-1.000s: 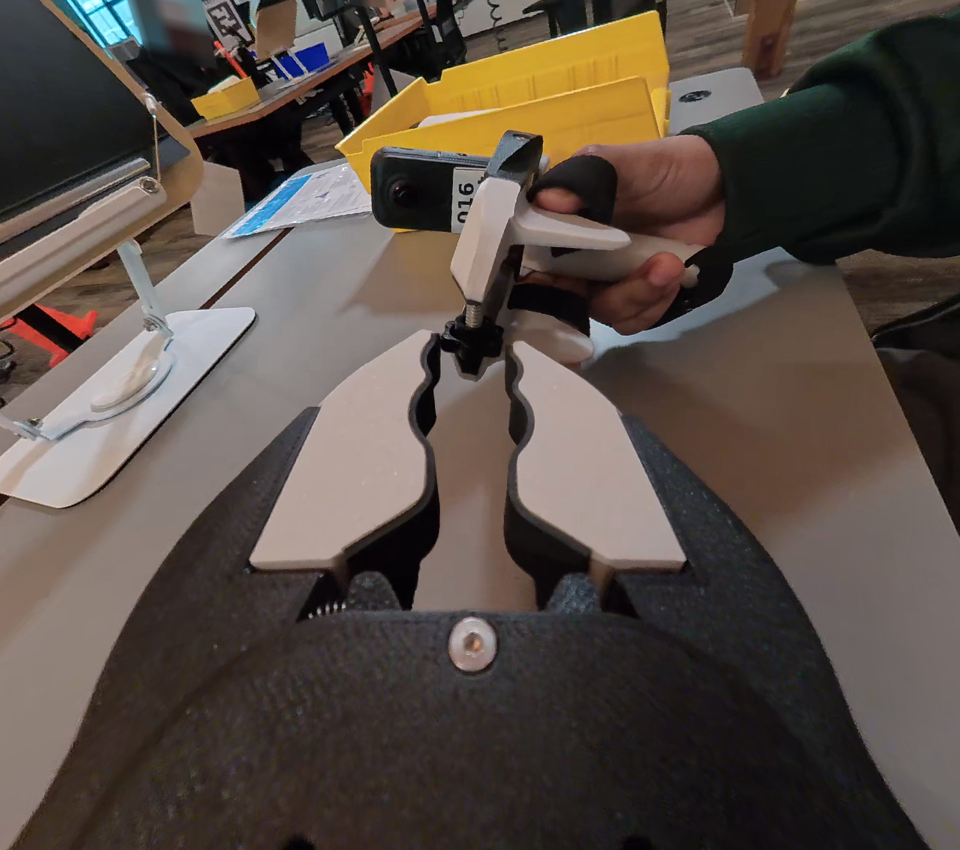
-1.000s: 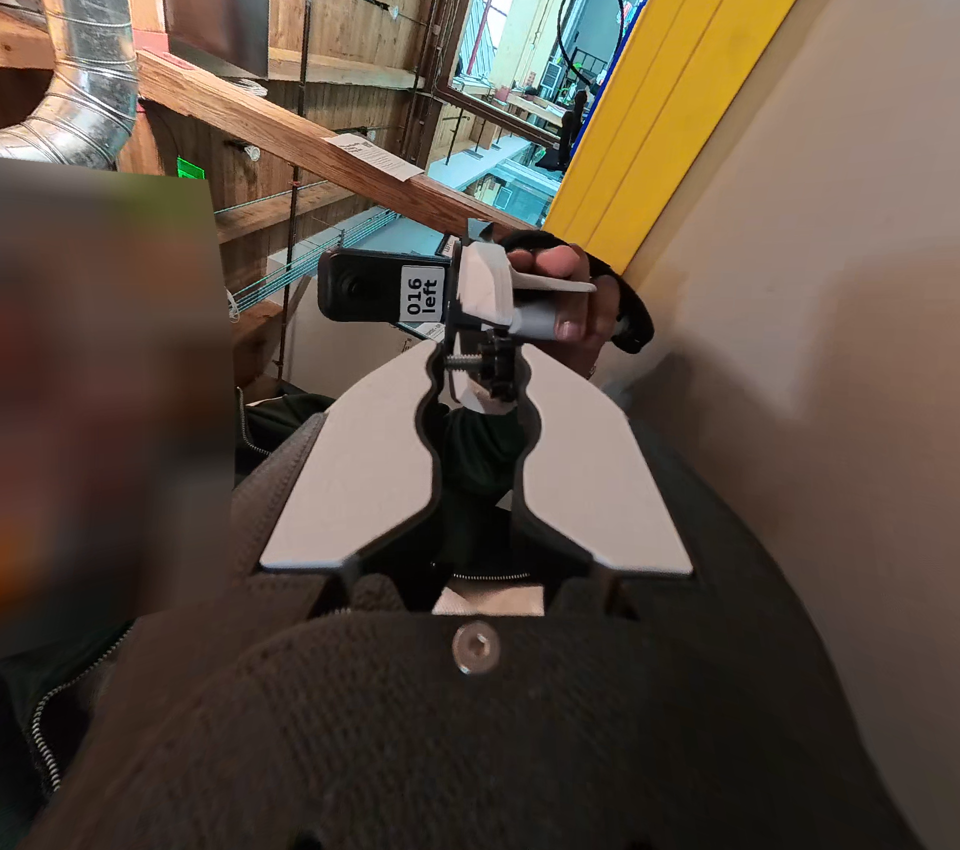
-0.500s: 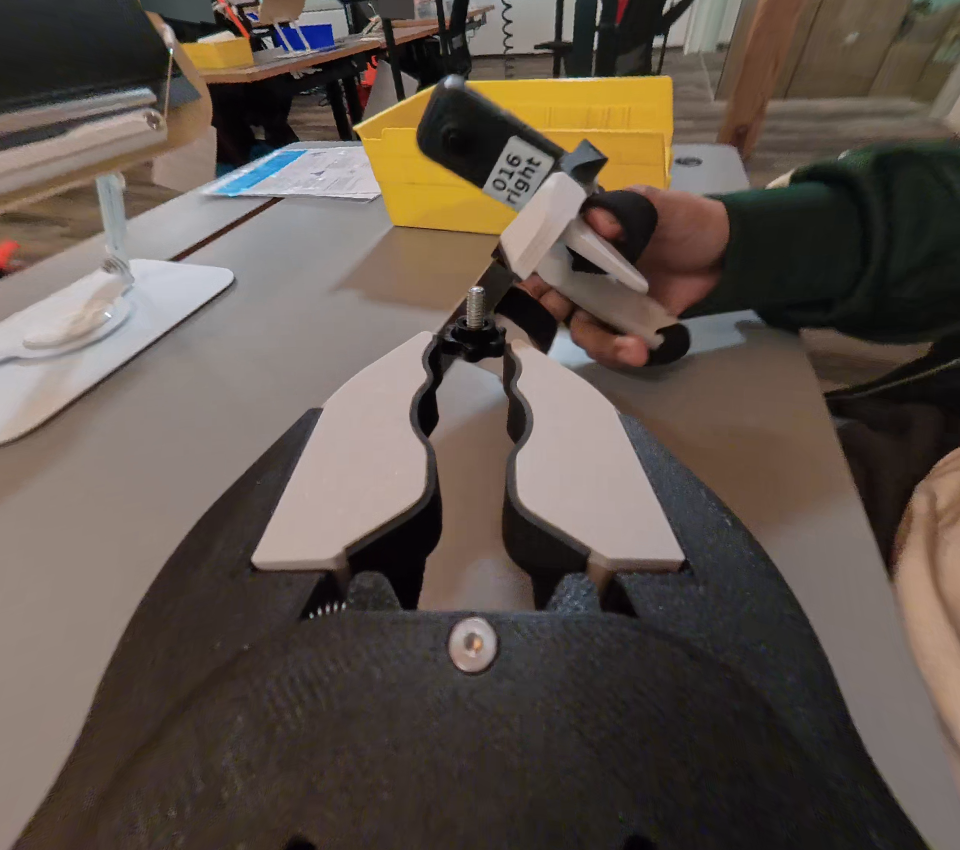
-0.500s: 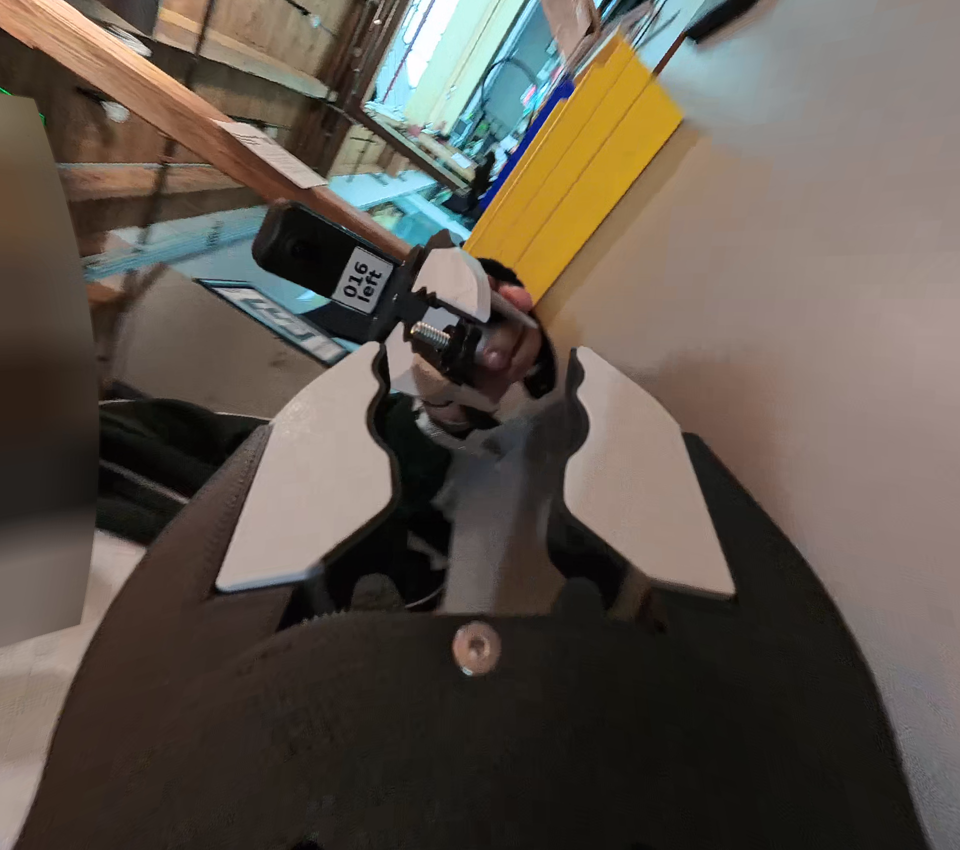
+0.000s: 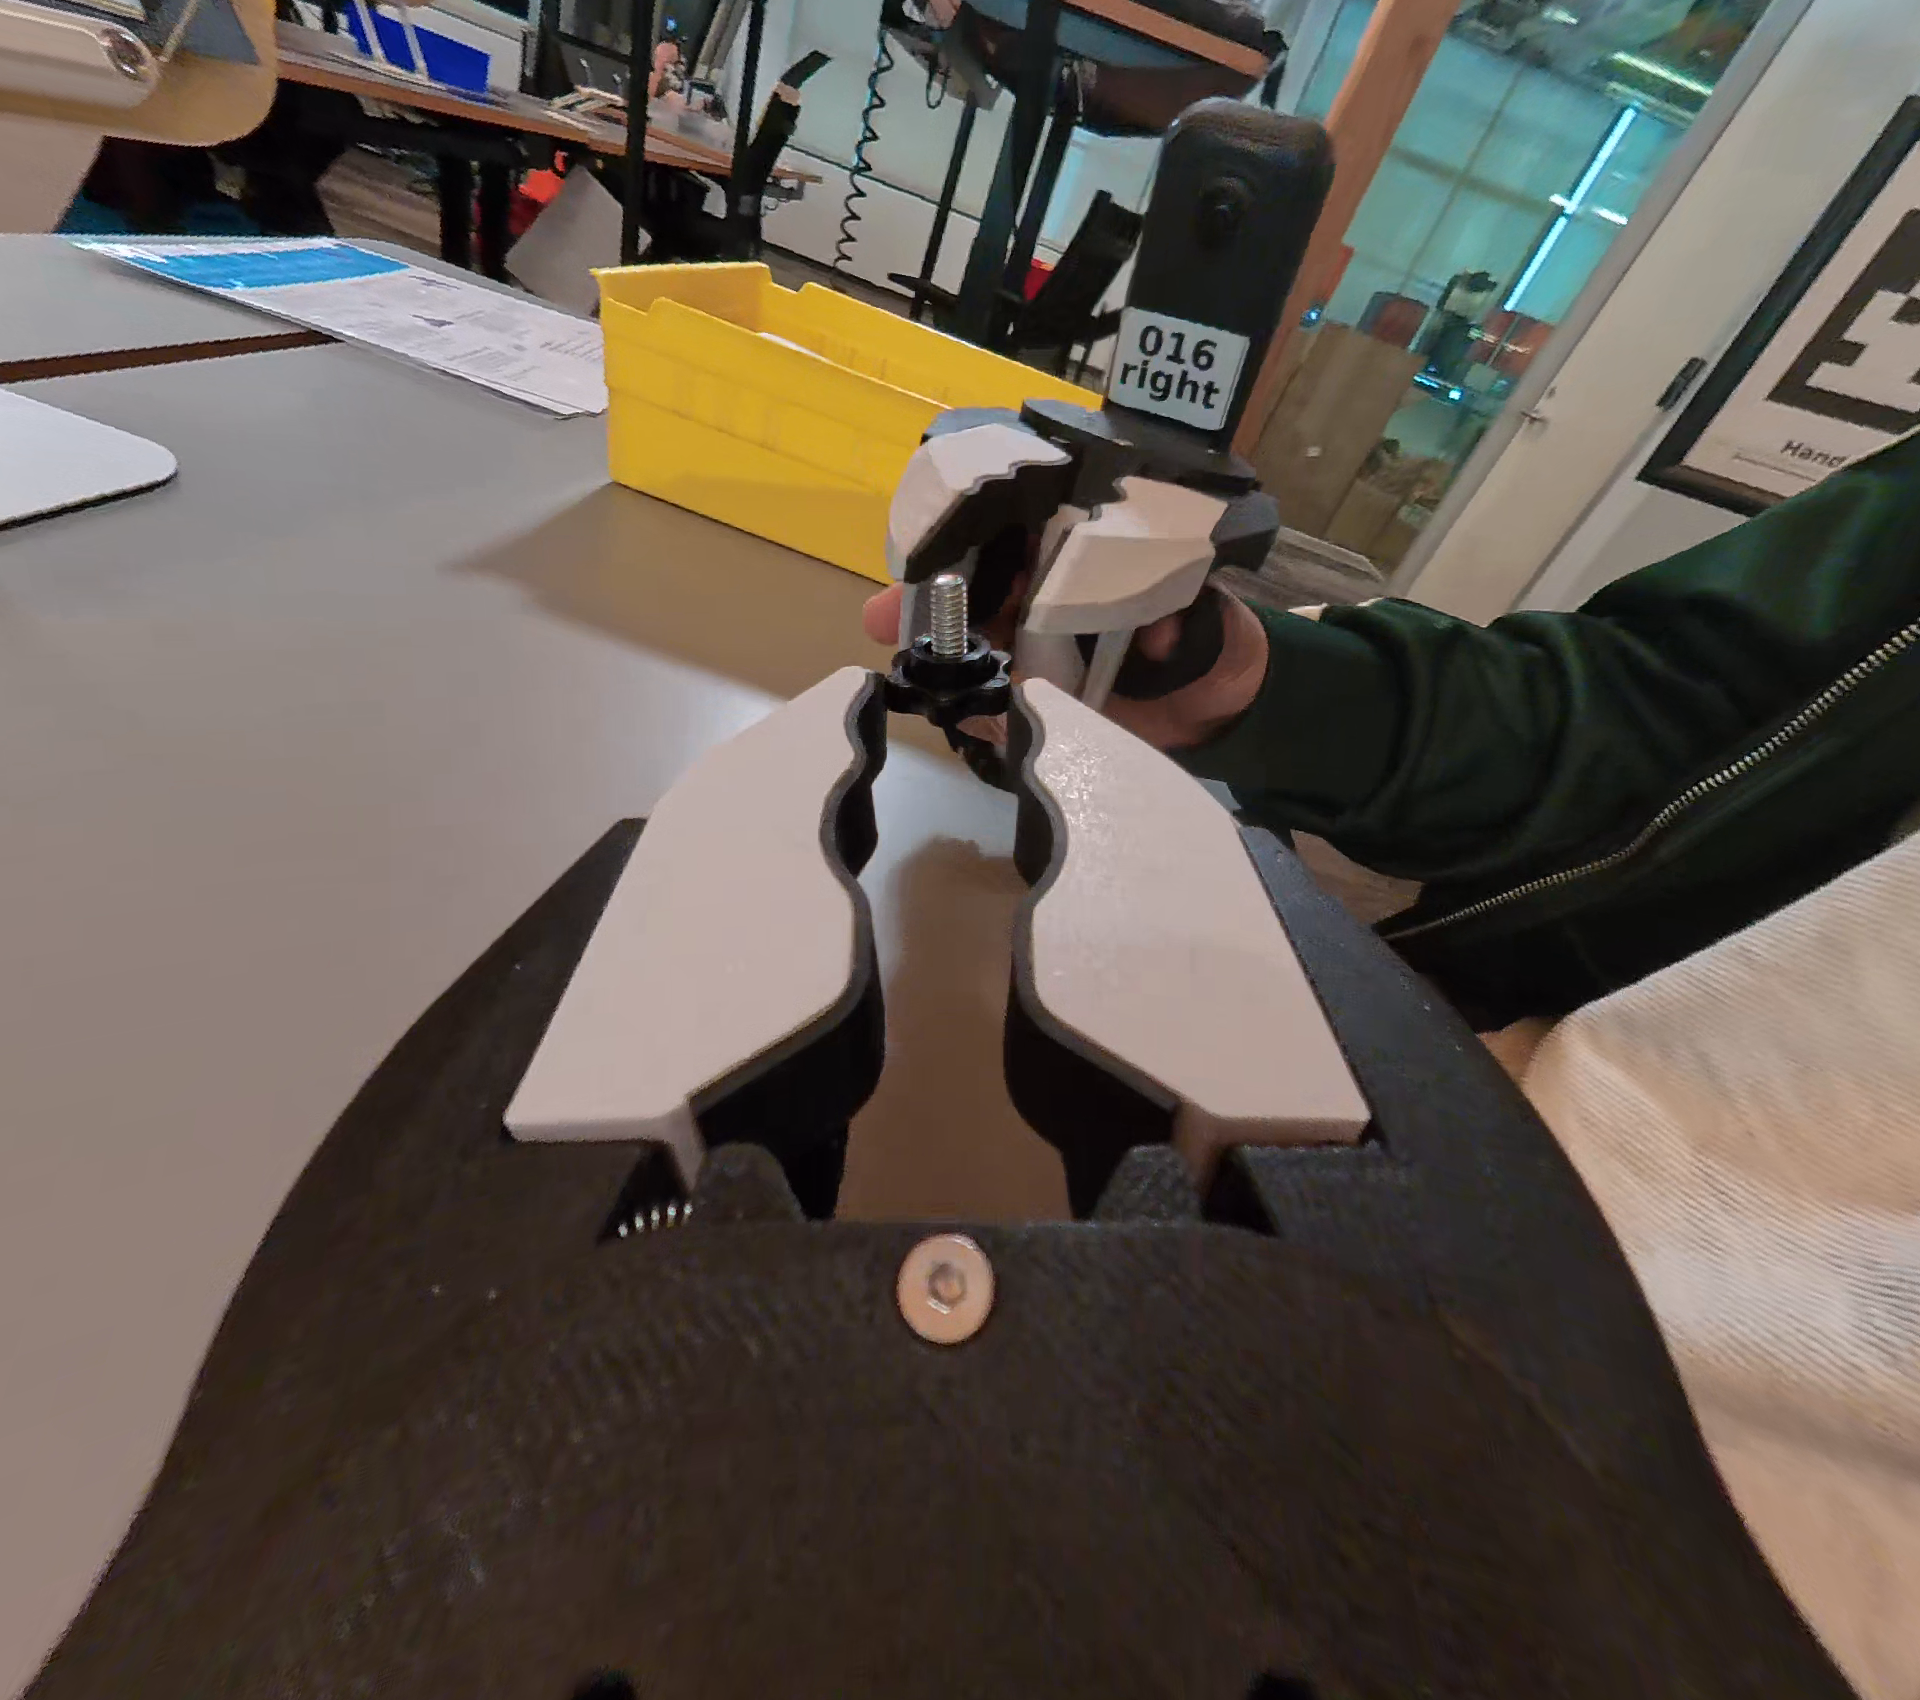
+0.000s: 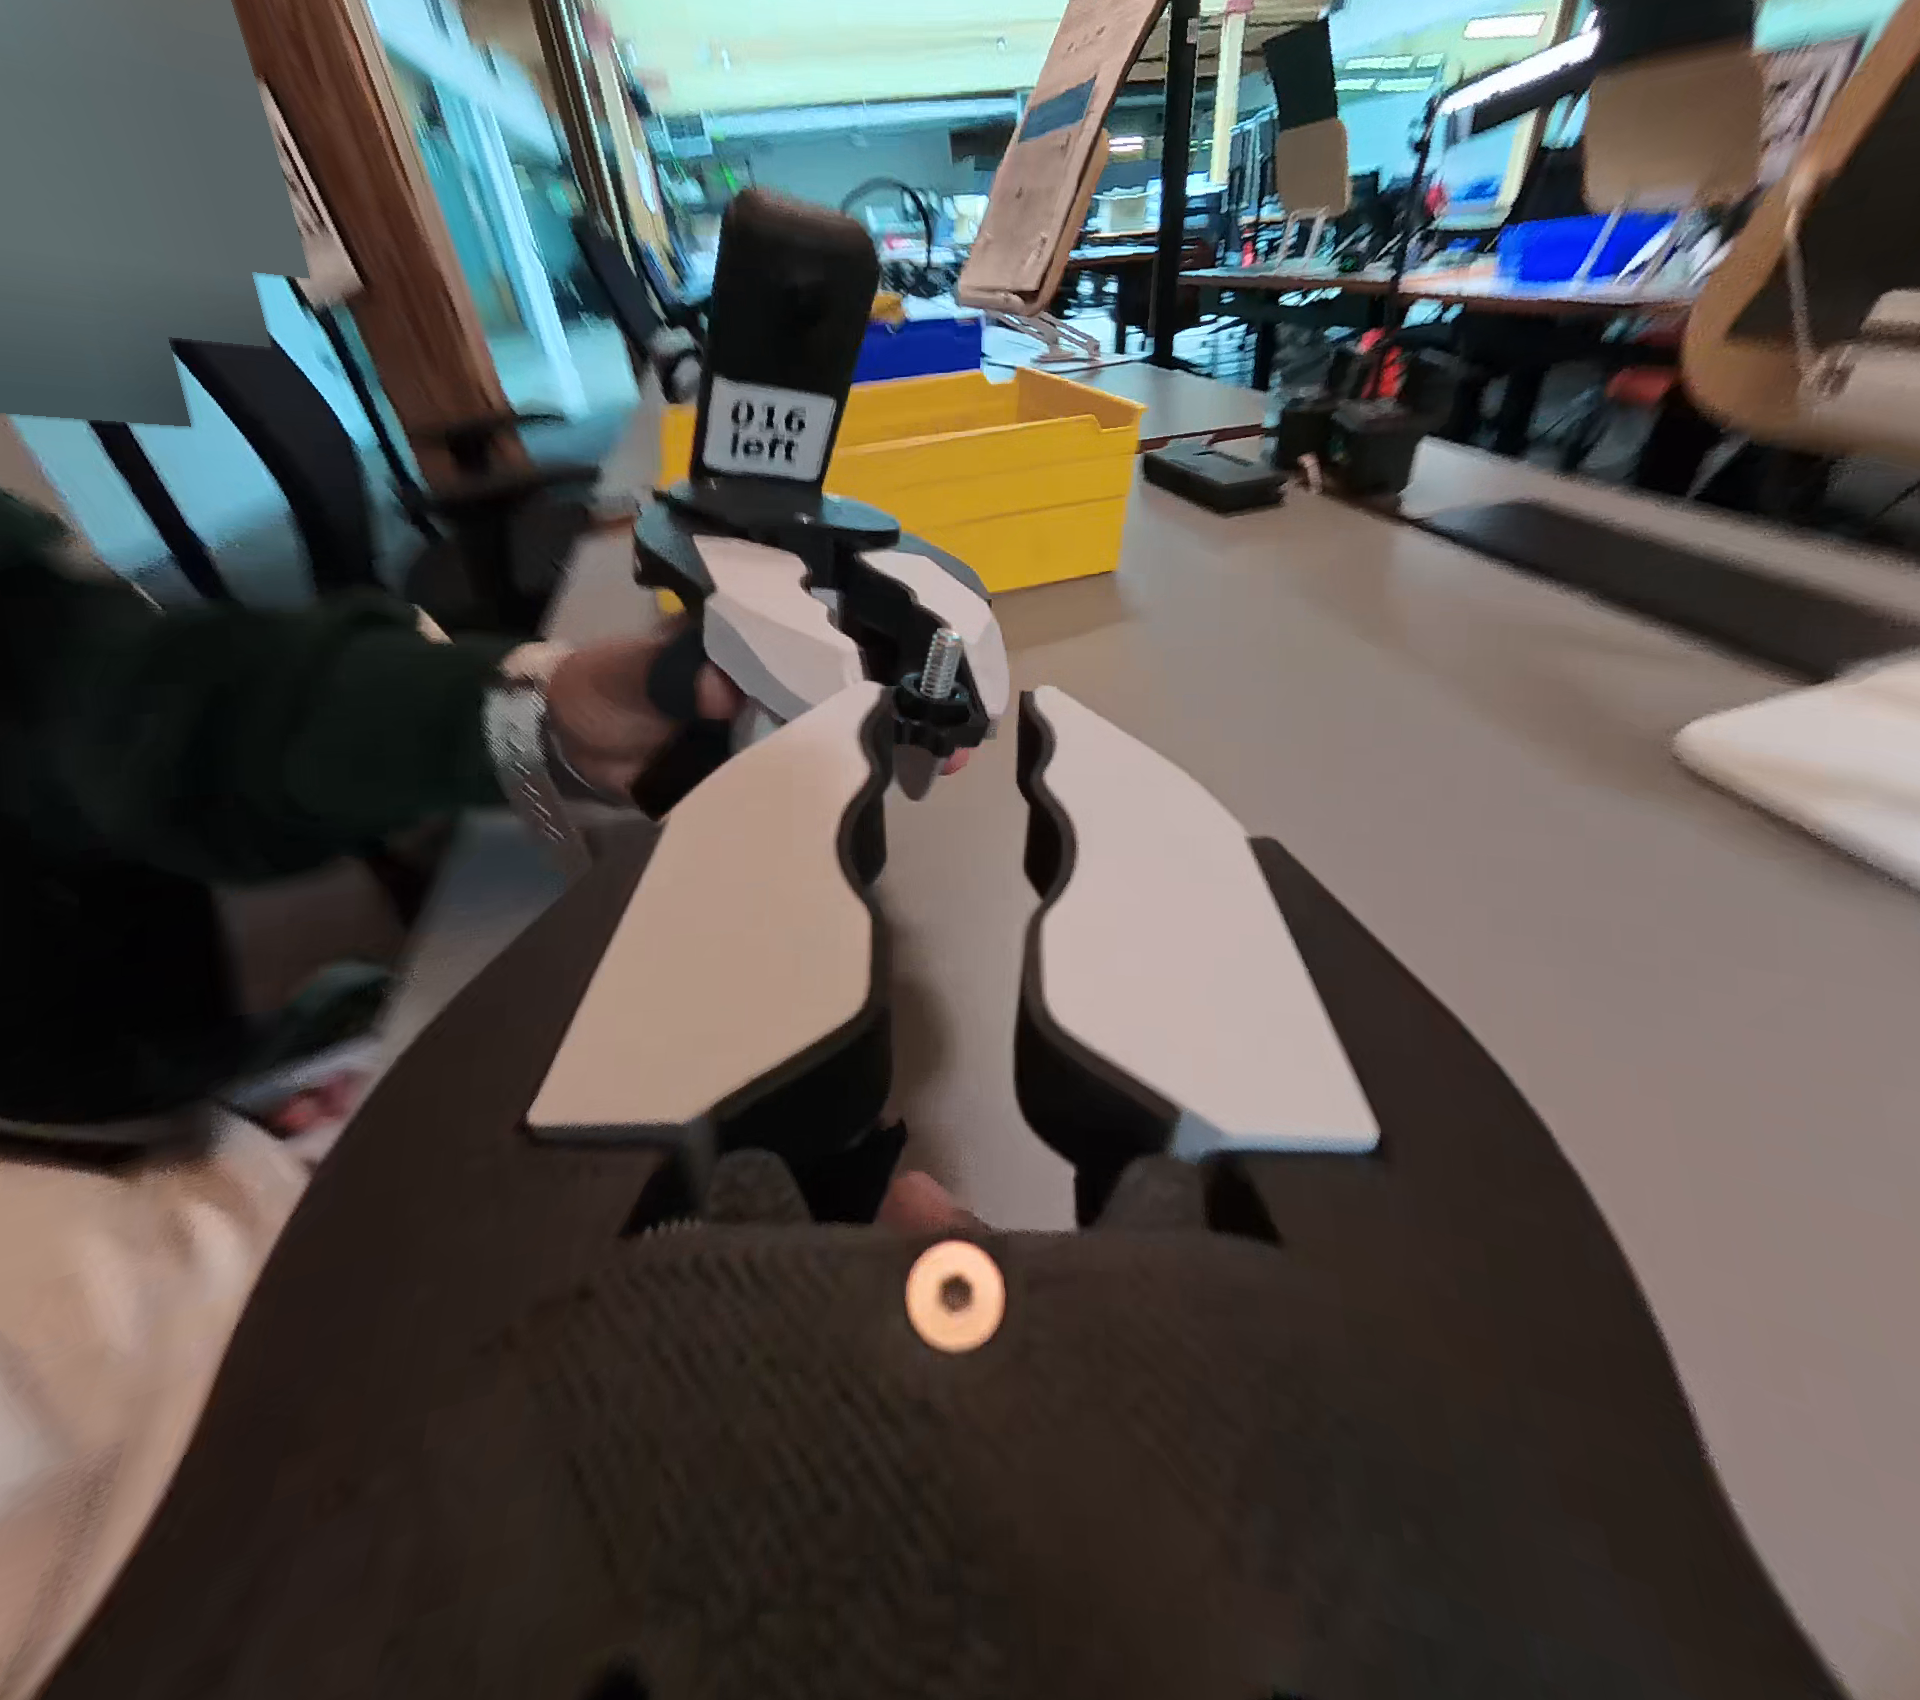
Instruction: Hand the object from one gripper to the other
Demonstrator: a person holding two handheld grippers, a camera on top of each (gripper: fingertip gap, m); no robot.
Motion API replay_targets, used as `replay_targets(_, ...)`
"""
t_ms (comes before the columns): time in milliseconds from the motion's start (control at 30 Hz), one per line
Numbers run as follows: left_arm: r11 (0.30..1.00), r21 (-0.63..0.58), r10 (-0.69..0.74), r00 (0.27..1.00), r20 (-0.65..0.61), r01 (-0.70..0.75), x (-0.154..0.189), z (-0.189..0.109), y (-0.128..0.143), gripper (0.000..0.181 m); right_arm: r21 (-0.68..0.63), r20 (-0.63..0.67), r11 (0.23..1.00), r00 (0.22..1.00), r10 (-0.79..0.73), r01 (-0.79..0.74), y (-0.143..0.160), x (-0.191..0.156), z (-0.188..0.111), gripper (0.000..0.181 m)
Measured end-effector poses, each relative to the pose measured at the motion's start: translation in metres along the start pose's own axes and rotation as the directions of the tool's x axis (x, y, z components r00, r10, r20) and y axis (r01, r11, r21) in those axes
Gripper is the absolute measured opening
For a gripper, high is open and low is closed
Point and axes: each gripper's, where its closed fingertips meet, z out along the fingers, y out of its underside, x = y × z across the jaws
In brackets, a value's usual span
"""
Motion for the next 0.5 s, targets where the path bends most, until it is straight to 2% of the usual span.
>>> replay_targets(100,1.000,-0.017,0.010,1.000,-0.025,-0.010,0.005,0.003,0.003,0.022,-0.004,0.016,0.996,0.996,-0.086,0.086,0.001,-0.007,0.003,0.016)
replay_targets(500,0.998,-0.021,0.061,0.997,-0.052,-0.062,0.012,0.006,0.004,0.022,-0.001,0.070,0.998,0.996,-0.059,0.059,0.002,-0.016,0.005,0.011)
